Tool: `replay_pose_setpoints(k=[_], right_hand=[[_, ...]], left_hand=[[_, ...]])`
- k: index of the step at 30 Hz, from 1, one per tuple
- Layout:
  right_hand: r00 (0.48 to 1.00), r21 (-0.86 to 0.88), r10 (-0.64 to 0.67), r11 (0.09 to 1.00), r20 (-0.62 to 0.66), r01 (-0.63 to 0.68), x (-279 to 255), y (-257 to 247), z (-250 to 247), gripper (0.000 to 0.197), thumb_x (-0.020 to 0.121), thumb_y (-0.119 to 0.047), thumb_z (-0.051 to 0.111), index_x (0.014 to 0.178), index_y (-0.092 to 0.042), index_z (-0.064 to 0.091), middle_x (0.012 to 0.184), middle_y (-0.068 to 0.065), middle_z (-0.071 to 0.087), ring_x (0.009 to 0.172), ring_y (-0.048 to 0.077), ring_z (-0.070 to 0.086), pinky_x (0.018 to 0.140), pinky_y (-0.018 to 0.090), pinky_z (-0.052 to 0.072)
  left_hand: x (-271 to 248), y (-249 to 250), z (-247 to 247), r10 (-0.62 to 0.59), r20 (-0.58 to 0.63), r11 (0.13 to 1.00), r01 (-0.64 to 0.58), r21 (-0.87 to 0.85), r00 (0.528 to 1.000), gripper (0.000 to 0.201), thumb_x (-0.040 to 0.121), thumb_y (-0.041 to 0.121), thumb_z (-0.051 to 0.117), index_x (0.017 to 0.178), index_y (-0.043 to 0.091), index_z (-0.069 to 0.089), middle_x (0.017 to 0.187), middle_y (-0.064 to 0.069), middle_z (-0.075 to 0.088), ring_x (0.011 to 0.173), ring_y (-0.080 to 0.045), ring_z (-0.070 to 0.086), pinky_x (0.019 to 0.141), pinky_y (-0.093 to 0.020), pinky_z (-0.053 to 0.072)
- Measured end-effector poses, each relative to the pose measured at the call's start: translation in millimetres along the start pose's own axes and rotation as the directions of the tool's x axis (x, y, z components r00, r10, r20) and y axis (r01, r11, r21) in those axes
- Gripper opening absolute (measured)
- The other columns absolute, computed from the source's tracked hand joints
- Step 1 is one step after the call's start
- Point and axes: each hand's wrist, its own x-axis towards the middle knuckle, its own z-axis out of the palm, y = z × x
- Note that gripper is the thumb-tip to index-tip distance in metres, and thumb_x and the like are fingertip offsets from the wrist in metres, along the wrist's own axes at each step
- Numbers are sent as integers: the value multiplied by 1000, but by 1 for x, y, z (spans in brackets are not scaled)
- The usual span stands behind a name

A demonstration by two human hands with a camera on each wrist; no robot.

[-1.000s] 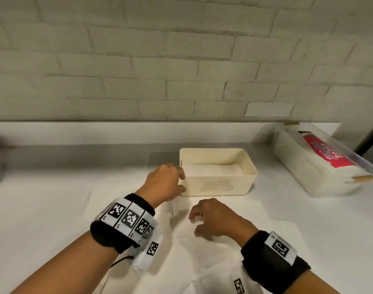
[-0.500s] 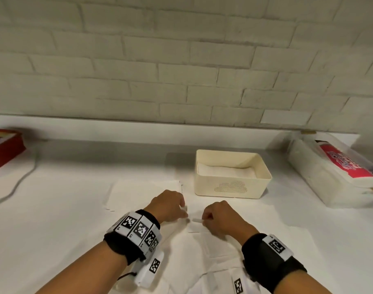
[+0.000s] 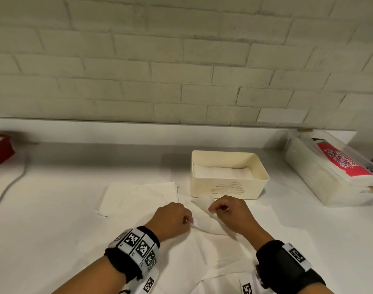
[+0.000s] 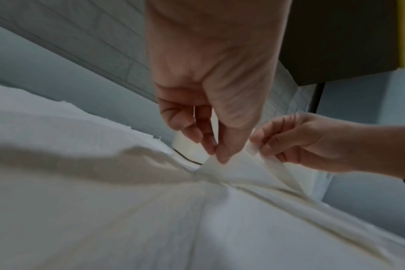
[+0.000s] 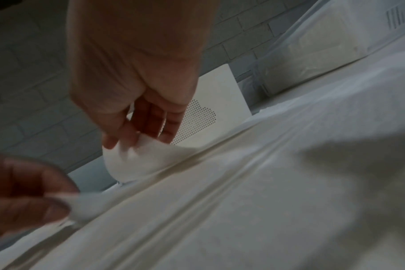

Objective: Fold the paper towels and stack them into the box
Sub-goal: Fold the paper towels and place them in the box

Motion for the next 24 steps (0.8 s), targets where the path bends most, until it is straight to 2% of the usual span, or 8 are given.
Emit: replay_pose_setpoints(k=[3, 6, 10, 13, 16, 19, 21, 24], right_hand=[[999, 31, -15, 999, 52, 14, -1, -3, -1, 17, 77, -16, 73, 93, -20, 74, 80, -20, 58, 70, -3, 54, 68, 4, 37], [997, 71, 2, 997, 80, -8, 0, -8, 0, 35, 62, -28, 85, 95, -20, 74, 80, -21, 59, 72, -4, 54, 66, 4, 40], [998, 63, -12, 998, -53, 15, 3, -13, 2, 11, 71, -16, 78, 74, -24, 72, 63, -20, 57, 59, -9, 55, 61, 7, 37], [986, 214, 92, 975, -140, -61, 5, -8, -5, 31, 67, -8, 80, 65, -29, 57, 63, -14, 58, 55, -2, 52, 59, 8, 40], [973, 332, 170, 937, -158, -110, 4, -2, -17, 32, 65, -4, 80, 70, -23, 56, 65, -8, 57, 58, 7, 50, 60, 15, 42], [973, 373, 167, 923, -159, -98, 2, 5, -29, 23, 72, -5, 76, 68, -22, 62, 68, -10, 60, 63, 6, 54, 60, 9, 42], [975, 309, 166, 944, -148, -114, -1, 9, -34, 14, 76, -10, 74, 79, -22, 67, 77, -12, 63, 72, 5, 57, 67, 12, 42], [983, 232, 150, 965, -109, -122, -3, 11, -36, 7, 78, -12, 72, 82, -18, 71, 84, -9, 63, 78, 9, 57, 68, 13, 40]], left_hand=[[4, 1, -9, 25, -141, 995, -38, -91, 990, 21, 88, 24, 54, 102, 28, 70, 99, 5, 66, 93, -13, 59, 70, -21, 40], [9, 5, -13, 16, -247, 967, -77, -241, 969, 17, 86, 23, 59, 96, 25, 72, 88, 6, 67, 79, -8, 57, 73, -24, 47], [14, 14, -9, 1, -315, 905, -135, -403, 949, 9, 83, 20, 65, 89, 22, 72, 71, 12, 62, 69, -5, 56, 71, -25, 48], [17, 14, -7, -21, -310, 878, -131, -460, 950, 16, 82, 21, 68, 93, 28, 60, 76, 15, 60, 74, -6, 57, 74, -23, 48], [16, 12, -3, -40, -308, 865, -121, -488, 951, 32, 79, 21, 71, 79, 36, 43, 78, 15, 58, 72, -8, 56, 72, -27, 48], [9, 16, 2, 151, -155, 904, -200, -377, 976, 25, 76, 23, 73, 71, 33, 51, 80, 16, 56, 75, -3, 53, 70, -18, 45], [3, 23, 11, 263, 50, 937, -243, -252, 963, 15, 72, 29, 76, 80, 30, 62, 93, 14, 56, 86, -1, 51, 78, -19, 45], [2, 28, 26, 331, 194, 942, -310, -132, 923, 34, 68, 37, 78, 96, 28, 61, 112, 10, 51, 103, -3, 47, 91, -26, 44]])
